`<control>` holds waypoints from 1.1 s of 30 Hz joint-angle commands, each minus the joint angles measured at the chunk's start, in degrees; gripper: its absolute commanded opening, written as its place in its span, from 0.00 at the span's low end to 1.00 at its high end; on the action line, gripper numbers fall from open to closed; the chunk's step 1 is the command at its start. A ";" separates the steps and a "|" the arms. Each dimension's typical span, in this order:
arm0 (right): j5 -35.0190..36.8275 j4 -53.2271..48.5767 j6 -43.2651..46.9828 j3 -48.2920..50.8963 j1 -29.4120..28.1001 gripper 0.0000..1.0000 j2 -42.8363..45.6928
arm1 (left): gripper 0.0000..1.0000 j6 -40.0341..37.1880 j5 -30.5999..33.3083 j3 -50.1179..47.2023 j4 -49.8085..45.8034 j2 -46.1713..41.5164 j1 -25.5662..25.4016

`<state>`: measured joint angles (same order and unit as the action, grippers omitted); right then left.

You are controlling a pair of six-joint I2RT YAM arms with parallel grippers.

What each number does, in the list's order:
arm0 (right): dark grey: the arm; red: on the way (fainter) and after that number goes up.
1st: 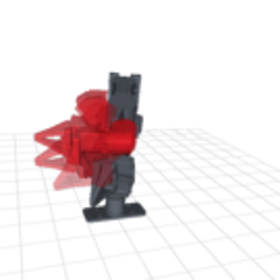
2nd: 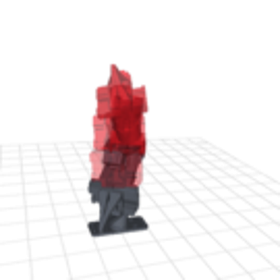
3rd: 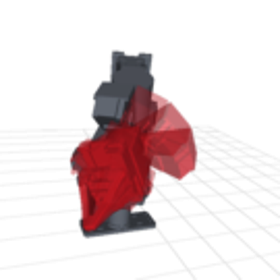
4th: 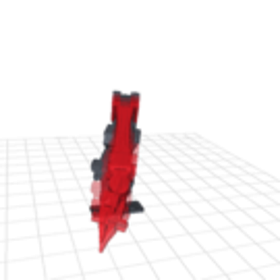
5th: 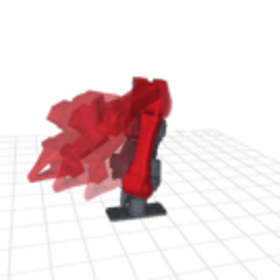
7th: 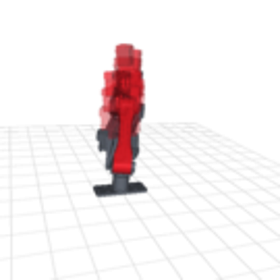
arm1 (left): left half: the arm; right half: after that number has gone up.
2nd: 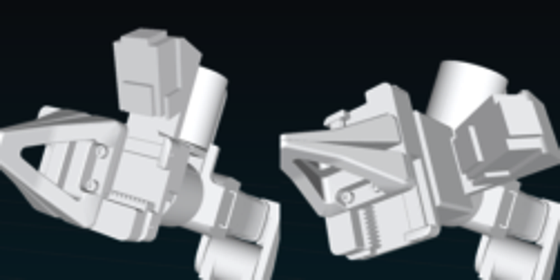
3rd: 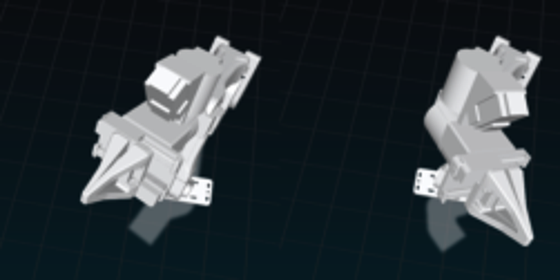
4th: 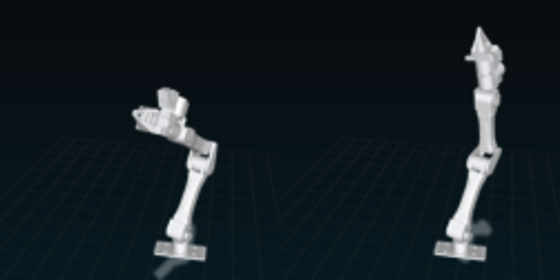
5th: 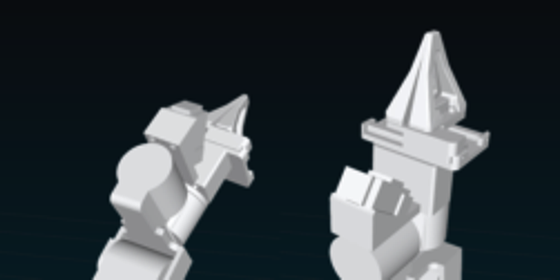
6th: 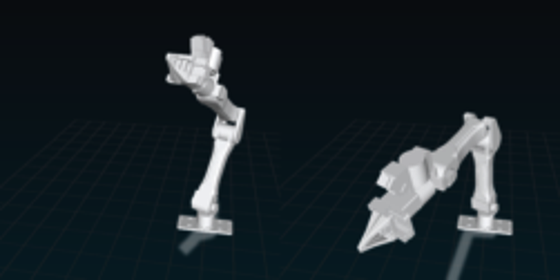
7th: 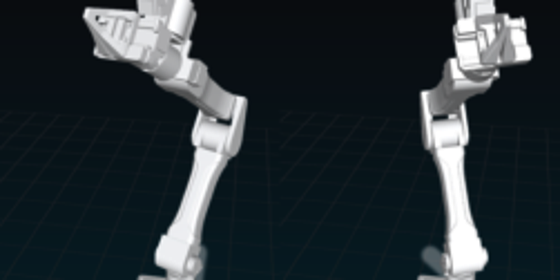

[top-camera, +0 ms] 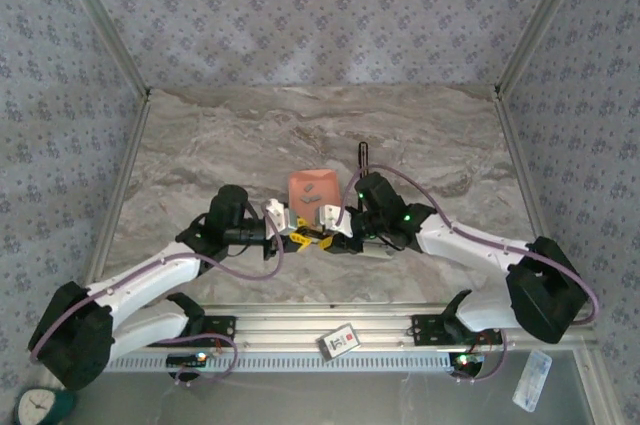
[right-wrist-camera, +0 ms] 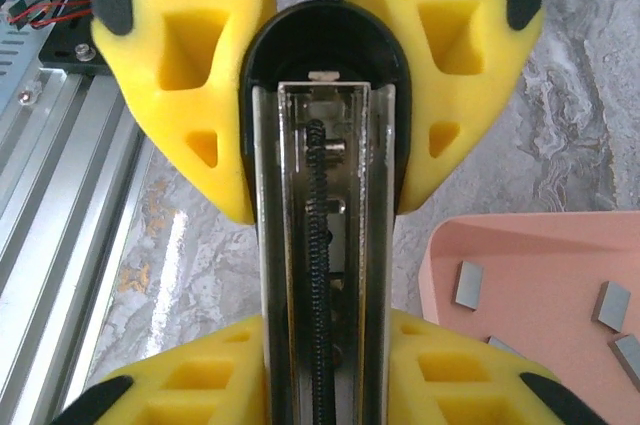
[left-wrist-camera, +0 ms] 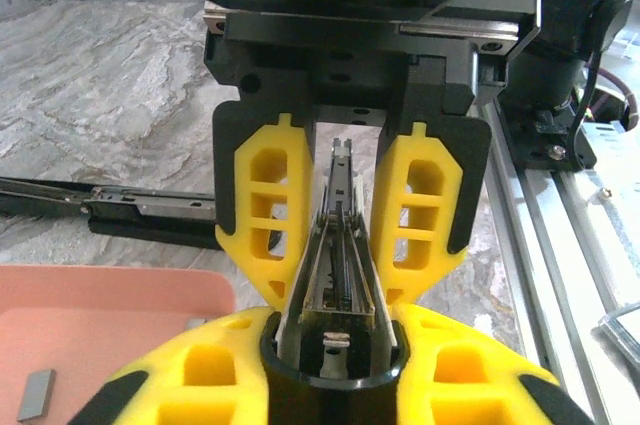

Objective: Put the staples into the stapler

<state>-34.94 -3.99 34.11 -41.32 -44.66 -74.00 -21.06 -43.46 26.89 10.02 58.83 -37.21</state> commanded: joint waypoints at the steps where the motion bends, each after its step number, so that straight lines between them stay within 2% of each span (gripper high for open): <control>1: 1.62 3.25 -4.43 1.84 -0.66 0.34 4.00 | 0.14 -3.00 2.09 2.82 -7.96 -2.71 -0.31; 8: 4.84 1.45 -13.36 3.06 -0.55 0.47 8.34 | 0.08 -8.04 7.46 6.90 -22.77 -6.78 -0.47; 14: 7.73 -0.26 -24.43 2.18 -0.35 0.52 9.48 | 0.06 -11.02 11.79 10.04 -32.59 -9.60 -0.43; 23: 15.64 -7.05 -49.09 -0.73 -0.02 0.51 7.27 | 0.06 -14.60 18.51 14.60 -42.97 -9.87 -0.46; 27: 17.60 -11.77 -54.48 -1.29 0.45 0.51 6.24 | 0.06 -16.15 20.57 16.27 -45.56 -9.07 -0.43; 33: 17.39 -10.76 -66.07 2.82 2.06 0.49 5.44 | 0.06 -18.78 23.40 19.60 -51.92 -5.91 -0.46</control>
<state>-18.33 -13.23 -23.35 -40.53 -43.48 -67.81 -37.23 -20.99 43.11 -38.85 52.25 -37.52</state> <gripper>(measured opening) 0.493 0.248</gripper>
